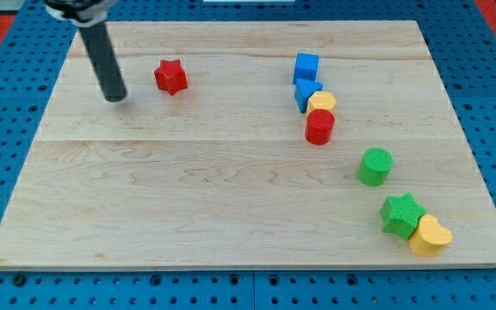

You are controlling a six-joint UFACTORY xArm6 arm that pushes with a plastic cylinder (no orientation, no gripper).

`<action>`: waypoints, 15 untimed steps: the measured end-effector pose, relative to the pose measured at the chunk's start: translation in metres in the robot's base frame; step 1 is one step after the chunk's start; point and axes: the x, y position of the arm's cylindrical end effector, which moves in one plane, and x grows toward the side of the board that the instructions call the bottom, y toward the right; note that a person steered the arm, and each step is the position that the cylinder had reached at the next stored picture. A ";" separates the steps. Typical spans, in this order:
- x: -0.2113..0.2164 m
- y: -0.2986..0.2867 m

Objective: Push the red star towards the red circle

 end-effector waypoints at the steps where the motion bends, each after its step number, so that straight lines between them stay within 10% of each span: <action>1: -0.033 0.001; 5: -0.036 0.159; 15: 0.033 0.143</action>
